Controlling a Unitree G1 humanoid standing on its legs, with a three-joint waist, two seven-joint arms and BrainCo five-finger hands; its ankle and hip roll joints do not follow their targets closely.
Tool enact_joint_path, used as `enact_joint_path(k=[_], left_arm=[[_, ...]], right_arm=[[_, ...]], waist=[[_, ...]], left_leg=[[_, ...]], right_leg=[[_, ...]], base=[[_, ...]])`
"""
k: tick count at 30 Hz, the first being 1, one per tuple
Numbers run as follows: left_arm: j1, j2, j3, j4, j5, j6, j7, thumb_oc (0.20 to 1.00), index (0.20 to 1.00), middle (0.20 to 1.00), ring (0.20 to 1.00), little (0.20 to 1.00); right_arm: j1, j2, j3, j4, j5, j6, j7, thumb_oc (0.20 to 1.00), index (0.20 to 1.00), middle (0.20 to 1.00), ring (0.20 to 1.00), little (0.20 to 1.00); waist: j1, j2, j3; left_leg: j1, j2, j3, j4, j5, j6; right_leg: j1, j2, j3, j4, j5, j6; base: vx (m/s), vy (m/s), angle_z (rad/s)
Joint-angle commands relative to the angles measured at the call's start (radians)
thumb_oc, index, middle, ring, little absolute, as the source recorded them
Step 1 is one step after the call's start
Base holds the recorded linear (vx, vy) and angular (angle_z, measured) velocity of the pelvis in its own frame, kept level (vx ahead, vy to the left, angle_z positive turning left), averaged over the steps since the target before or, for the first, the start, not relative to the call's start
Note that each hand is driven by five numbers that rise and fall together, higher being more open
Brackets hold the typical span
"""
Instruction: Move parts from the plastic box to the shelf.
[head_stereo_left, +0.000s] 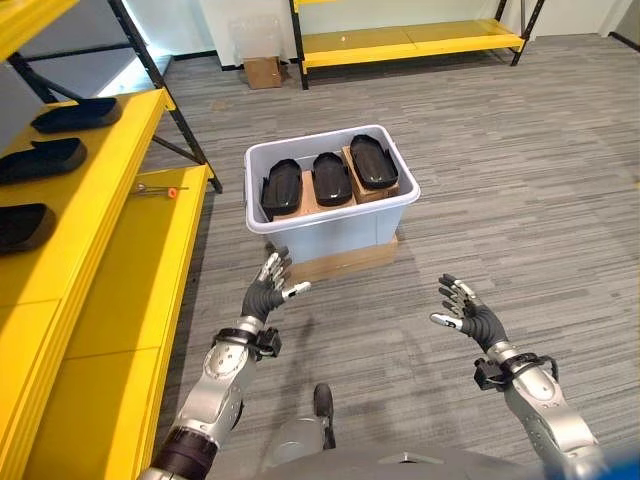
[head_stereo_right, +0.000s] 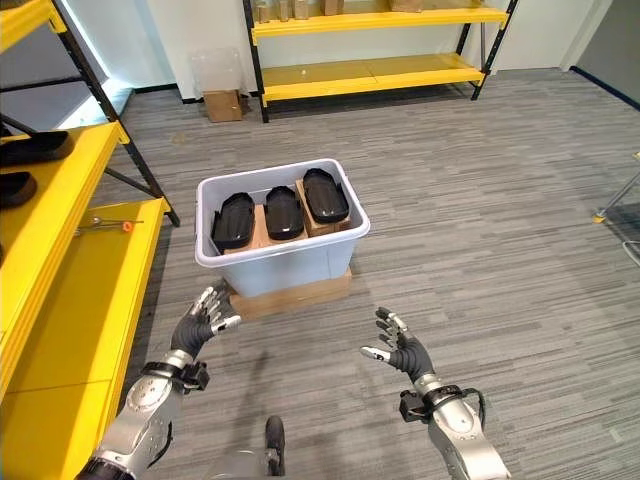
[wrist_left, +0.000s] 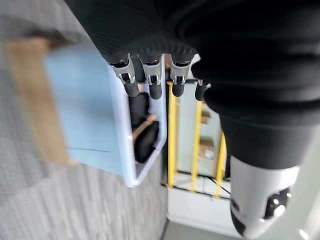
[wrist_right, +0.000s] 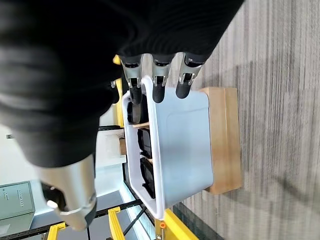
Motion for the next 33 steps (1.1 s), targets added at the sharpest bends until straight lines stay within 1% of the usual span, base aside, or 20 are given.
enact_joint_path(k=[1,2,5,6,7,8,9,10,11,12,14,17,21,22,23,24,25,26,28,33], left_arm=[[0.015,0.041,0.025,-0.074,-0.001,-0.052,0.004,1.000,1.000,1.000,1.000,1.000],[0.015,0.042,0.025,-0.075,-0.001,-0.051,0.004,1.000,1.000,1.000,1.000,1.000],[0.022,0.061,0.036,-0.085,0.008,-0.050,0.002,1.000,1.000,1.000,1.000,1.000],[0.023,0.064,0.041,-0.085,0.015,-0.049,0.006,1.000,1.000,1.000,1.000,1.000],[0.018,0.067,0.054,-0.072,0.020,-0.050,0.019,1.000,1.000,1.000,1.000,1.000],[0.018,0.067,0.055,-0.072,0.020,-0.050,0.019,1.000,1.000,1.000,1.000,1.000],[0.017,0.066,0.064,-0.069,0.011,-0.055,0.018,1.000,1.000,1.000,1.000,1.000],[0.015,0.061,0.062,-0.066,0.009,-0.060,0.013,1.000,1.000,1.000,1.000,1.000],[0.014,0.056,0.059,-0.065,0.005,-0.064,0.008,1.000,1.000,1.000,1.000,1.000],[0.008,0.055,0.056,-0.064,0.004,-0.065,0.007,1.000,1.000,1.000,1.000,1.000],[0.022,0.047,0.048,-0.060,0.006,-0.070,-0.006,1.000,1.000,1.000,1.000,1.000],[0.014,0.022,0.030,-0.054,-0.010,-0.069,-0.012,1.000,1.000,1.000,1.000,1.000],[0.010,0.012,0.018,-0.052,-0.038,-0.068,-0.011,1.000,1.000,1.000,1.000,1.000],[0.022,0.010,0.024,-0.054,-0.056,-0.063,-0.009,1.000,1.000,1.000,1.000,1.000],[0.025,0.014,0.026,-0.065,-0.064,-0.061,-0.010,1.000,1.000,1.000,1.000,1.000],[0.028,0.016,0.027,-0.066,-0.066,-0.060,-0.012,1.000,1.000,1.000,1.000,1.000],[0.042,0.019,0.031,-0.062,-0.059,-0.060,-0.009,1.000,1.000,1.000,1.000,1.000],[0.053,0.019,0.037,-0.061,-0.051,-0.061,-0.003,1.000,1.000,1.000,1.000,1.000],[0.054,0.026,0.039,-0.060,-0.053,-0.058,-0.022,1.000,1.000,1.000,1.000,1.000],[0.064,0.057,0.051,-0.078,-0.044,-0.059,-0.028,1.000,1.000,1.000,1.000,1.000]], right_arm=[[-0.031,0.004,-0.018,-0.037,-0.021,-0.041,0.010,1.000,1.000,1.000,1.000,1.000],[-0.031,0.004,-0.018,-0.037,-0.021,-0.041,0.010,1.000,1.000,1.000,1.000,1.000],[-0.026,-0.001,-0.022,-0.053,-0.036,-0.046,0.019,1.000,1.000,1.000,1.000,1.000],[-0.026,0.001,-0.023,-0.052,-0.041,-0.046,0.015,1.000,1.000,1.000,1.000,1.000],[-0.029,0.004,-0.022,-0.053,-0.031,-0.047,0.011,1.000,1.000,1.000,1.000,1.000],[-0.029,0.003,-0.022,-0.053,-0.031,-0.047,0.011,1.000,1.000,1.000,1.000,1.000],[-0.029,0.000,-0.024,-0.063,-0.010,-0.050,0.013,1.000,1.000,1.000,1.000,1.000],[-0.031,0.000,-0.028,-0.060,0.006,-0.054,0.013,1.000,1.000,1.000,1.000,1.000],[-0.035,-0.002,-0.026,-0.056,0.002,-0.053,0.014,1.000,1.000,1.000,1.000,1.000],[-0.041,-0.004,-0.024,-0.058,-0.001,-0.053,0.013,1.000,1.000,1.000,1.000,1.000],[-0.026,-0.016,-0.024,-0.081,-0.012,-0.048,0.022,1.000,1.000,1.000,1.000,1.000],[-0.019,-0.027,-0.035,-0.080,0.000,-0.051,0.021,1.000,1.000,1.000,1.000,1.000],[0.005,-0.053,-0.070,-0.066,0.018,-0.054,0.011,1.000,1.000,1.000,1.000,1.000],[0.011,-0.072,-0.078,-0.057,0.029,-0.056,0.008,1.000,1.000,1.000,1.000,1.000],[0.011,-0.078,-0.081,-0.061,0.029,-0.059,0.000,1.000,1.000,1.000,1.000,1.000],[0.012,-0.078,-0.081,-0.062,0.032,-0.060,-0.002,1.000,1.000,1.000,1.000,1.000],[0.021,-0.076,-0.086,-0.062,0.027,-0.065,-0.016,1.000,1.000,1.000,1.000,1.000],[0.027,-0.076,-0.093,-0.058,0.030,-0.068,-0.023,1.000,1.000,1.000,1.000,1.000],[0.041,-0.061,-0.106,-0.058,0.018,-0.058,-0.007,1.000,1.000,1.000,1.000,1.000],[0.051,-0.040,-0.112,-0.050,0.011,-0.048,-0.001,1.000,1.000,1.000,1.000,1.000]], waist=[[0.038,-0.009,-0.011],[0.040,-0.010,-0.012],[0.022,0.003,0.009],[0.019,0.010,0.015],[-0.004,0.034,0.031],[-0.005,0.033,0.032],[-0.015,0.037,0.036],[-0.023,0.029,0.039],[-0.036,0.019,0.043],[-0.042,0.012,0.044],[-0.049,0.001,0.037],[-0.053,0.003,0.000],[-0.066,0.013,-0.010],[-0.040,-0.024,0.030],[-0.036,-0.039,0.050],[-0.037,-0.042,0.051],[-0.031,-0.042,0.043],[-0.027,-0.020,0.035],[-0.034,0.002,0.021],[-0.018,-0.019,0.021]], left_leg=[[-0.036,0.024,-0.007,0.087,-0.063,-0.059],[-0.037,0.023,-0.005,0.087,-0.063,-0.058],[0.021,0.007,-0.008,0.070,-0.091,-0.027],[0.039,0.007,-0.005,0.062,-0.099,-0.022],[0.083,0.013,-0.017,0.037,-0.104,-0.024],[0.084,0.011,-0.018,0.037,-0.105,-0.024],[0.115,0.010,-0.019,0.026,-0.125,-0.036],[0.134,0.005,-0.021,0.036,-0.152,-0.045],[0.163,0.000,-0.030,0.043,-0.176,-0.057],[0.176,-0.003,-0.034,0.044,-0.188,-0.064],[0.227,0.001,-0.042,0.042,-0.220,-0.080],[0.252,0.034,-0.049,0.056,-0.229,-0.107],[0.233,0.103,-0.069,0.151,-0.176,-0.167],[0.068,0.105,-0.102,0.494,-0.055,-0.210],[0.012,0.137,-0.064,0.508,-0.054,-0.200],[0.008,0.166,-0.037,0.465,-0.057,-0.194],[0.023,0.262,0.009,0.222,-0.050,-0.192],[0.027,0.324,0.015,0.081,0.045,-0.228],[0.048,0.283,0.056,0.080,-0.022,-0.223],[0.061,0.224,0.090,0.090,-0.078,-0.194]], right_leg=[[-0.151,-0.127,-0.005,0.156,0.268,0.095],[-0.155,-0.128,-0.002,0.161,0.267,0.096],[-0.223,-0.127,0.002,0.342,0.357,0.106],[-0.245,-0.129,-0.010,0.376,0.356,0.103],[-0.366,-0.088,-0.016,0.375,0.298,0.076],[-0.366,-0.090,-0.016,0.380,0.293,0.076],[-0.379,-0.098,-0.062,0.237,0.251,0.062],[-0.389,-0.103,-0.078,0.082,0.269,0.068],[-0.402,-0.103,-0.053,-0.051,0.320,0.090],[-0.419,-0.111,-0.037,-0.111,0.346,0.103],[-0.401,-0.117,-0.042,-0.175,0.384,0.120],[-0.357,-0.096,-0.065,-0.149,0.368,0.097],[-0.327,-0.039,-0.083,-0.116,0.282,0.043],[-0.264,-0.024,-0.083,-0.138,0.248,-0.007],[-0.246,-0.037,-0.100,-0.148,0.240,-0.010],[-0.240,-0.041,-0.104,-0.153,0.240,-0.007],[-0.219,-0.064,-0.113,-0.171,0.229,0.020],[-0.209,-0.078,-0.107,-0.178,0.216,0.041],[-0.192,-0.130,-0.101,-0.170,0.224,0.072],[-0.184,-0.190,-0.087,-0.170,0.259,0.104]], base=[[0.10,0.092,-0.18],[0.16,0.145,-0.03],[0.15,0.147,0.35],[0.31,0.184,0.34],[0.26,0.120,0.06],[0.34,0.043,0.16],[0.30,-0.092,0.17],[0.47,-0.158,0.22],[0.40,-0.177,0.07],[0.39,-0.187,-0.05],[0.43,-0.233,0.36],[0.34,-0.231,0.64],[0.26,-0.337,0.20],[0.16,-0.386,0.21],[0.15,-0.322,0.34],[0.18,0.075,0.16],[0.29,0.324,-0.30],[0.37,0.523,-0.66],[0.26,0.489,-0.37],[0.08,0.215,-0.10]])
